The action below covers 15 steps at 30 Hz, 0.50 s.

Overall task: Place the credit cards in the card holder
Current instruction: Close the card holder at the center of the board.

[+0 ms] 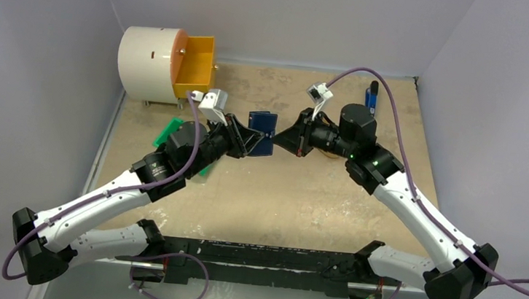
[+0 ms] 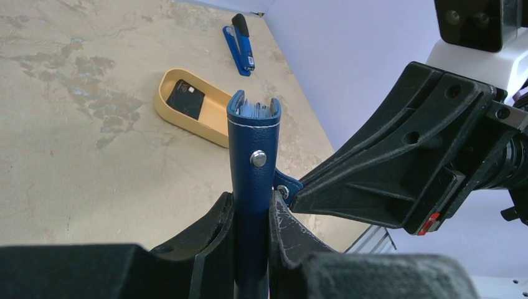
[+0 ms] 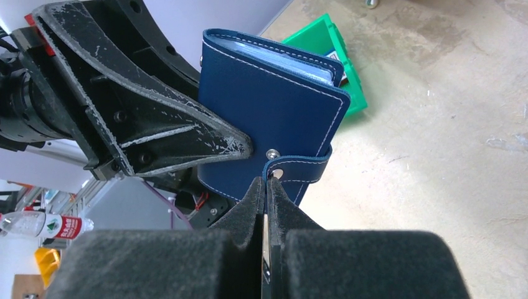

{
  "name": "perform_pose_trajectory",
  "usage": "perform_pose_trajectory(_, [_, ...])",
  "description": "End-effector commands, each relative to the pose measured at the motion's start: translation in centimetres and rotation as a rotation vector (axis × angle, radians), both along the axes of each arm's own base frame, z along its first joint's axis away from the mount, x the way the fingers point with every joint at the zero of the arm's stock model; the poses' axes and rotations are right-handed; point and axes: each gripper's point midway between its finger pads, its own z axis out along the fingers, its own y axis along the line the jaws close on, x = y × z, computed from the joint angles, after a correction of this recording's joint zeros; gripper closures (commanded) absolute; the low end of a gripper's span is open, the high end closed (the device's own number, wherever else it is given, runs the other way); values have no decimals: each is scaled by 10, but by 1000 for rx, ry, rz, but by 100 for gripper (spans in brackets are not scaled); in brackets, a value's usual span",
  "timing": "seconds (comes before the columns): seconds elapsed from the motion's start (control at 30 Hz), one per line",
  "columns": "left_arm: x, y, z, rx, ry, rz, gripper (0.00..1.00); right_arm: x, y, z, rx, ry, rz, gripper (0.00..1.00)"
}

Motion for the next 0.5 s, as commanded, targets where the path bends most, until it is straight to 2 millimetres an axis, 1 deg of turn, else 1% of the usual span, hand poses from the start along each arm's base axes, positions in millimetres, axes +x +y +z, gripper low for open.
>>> perform_pose_trajectory(0.0, [-5,-8,33,-64,-89,-57,100,2,7,27,42,-76,26,100])
perform_pose_trajectory(0.47, [-7,-9,32,-44,-98,-74,100,3,11,25,44,-64,48,100])
